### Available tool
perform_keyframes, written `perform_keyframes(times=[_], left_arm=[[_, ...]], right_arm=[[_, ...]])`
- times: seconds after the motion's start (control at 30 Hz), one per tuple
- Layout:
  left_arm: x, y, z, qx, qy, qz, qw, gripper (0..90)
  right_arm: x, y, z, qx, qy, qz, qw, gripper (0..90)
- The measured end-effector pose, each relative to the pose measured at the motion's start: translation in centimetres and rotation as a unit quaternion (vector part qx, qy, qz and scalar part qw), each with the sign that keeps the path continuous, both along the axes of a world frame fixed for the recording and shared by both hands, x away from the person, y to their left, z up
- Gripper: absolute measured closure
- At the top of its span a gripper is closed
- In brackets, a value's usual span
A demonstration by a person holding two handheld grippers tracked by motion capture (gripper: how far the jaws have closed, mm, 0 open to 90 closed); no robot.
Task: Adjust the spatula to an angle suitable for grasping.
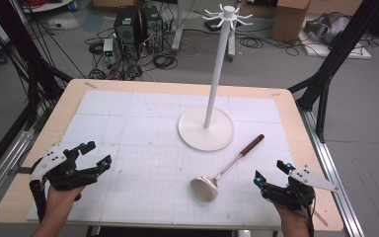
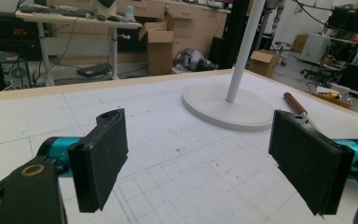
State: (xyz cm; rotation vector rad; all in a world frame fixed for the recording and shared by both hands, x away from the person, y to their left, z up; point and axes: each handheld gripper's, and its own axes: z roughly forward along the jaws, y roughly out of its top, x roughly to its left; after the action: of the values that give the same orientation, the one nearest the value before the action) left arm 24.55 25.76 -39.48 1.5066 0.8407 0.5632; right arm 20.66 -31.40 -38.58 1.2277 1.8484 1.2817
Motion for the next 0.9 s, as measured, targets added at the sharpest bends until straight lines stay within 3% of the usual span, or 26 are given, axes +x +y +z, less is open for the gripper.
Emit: perform_keyframes(times=[0.4, 0.53, 0.57, 0.63, 0.73, 0.8, 0.83, 0.9], left_arm=[[0.3, -0.1, -0.2, 0.004, 0.005, 0.007, 1.0000, 20.3], [0.3, -0.1, -0.2, 0.008, 0.007, 0.000, 0.9999, 21.0], [0.3, -0.1, -0.2, 0.008, 0.007, -0.001, 0.9999, 21.0], [0.1, 0.0, -0.2, 0.006, 0.008, -0.001, 1.0000, 21.3], [-0.1, 0.2, -0.2, 0.005, 0.006, 0.000, 1.0000, 21.5], [-0.1, 0.3, -0.2, 0.003, 0.007, -0.001, 1.0000, 21.8], [0.0, 0.4, -0.2, 0.002, 0.009, 0.000, 1.0000, 21.8], [0.1, 0.4, -0.3, 0.004, 0.011, 0.000, 0.9999, 21.8]], right_arm=[[0.4, 0.6, -0.3, 0.010, 0.006, 0.026, 0.9996, 22.3], [0.8, 1.7, -0.4, 0.009, 0.026, 0.077, 0.9967, 38.5], [0.8, 1.7, -0.4, 0.009, 0.026, 0.077, 0.9967, 38.5], [0.7, 2.5, -0.5, -0.001, 0.022, 0.094, 0.9953, 50.2], [0.8, 3.6, -0.9, 0.006, 0.030, 0.124, 0.9918, 65.5], [1.1, 4.6, -1.3, -0.013, 0.039, 0.142, 0.9890, 76.7], [1.1, 4.6, -1.3, -0.013, 0.039, 0.142, 0.9890, 76.7], [1.4, 5.1, -1.7, -0.019, 0.045, 0.152, 0.9872, 85.4]])
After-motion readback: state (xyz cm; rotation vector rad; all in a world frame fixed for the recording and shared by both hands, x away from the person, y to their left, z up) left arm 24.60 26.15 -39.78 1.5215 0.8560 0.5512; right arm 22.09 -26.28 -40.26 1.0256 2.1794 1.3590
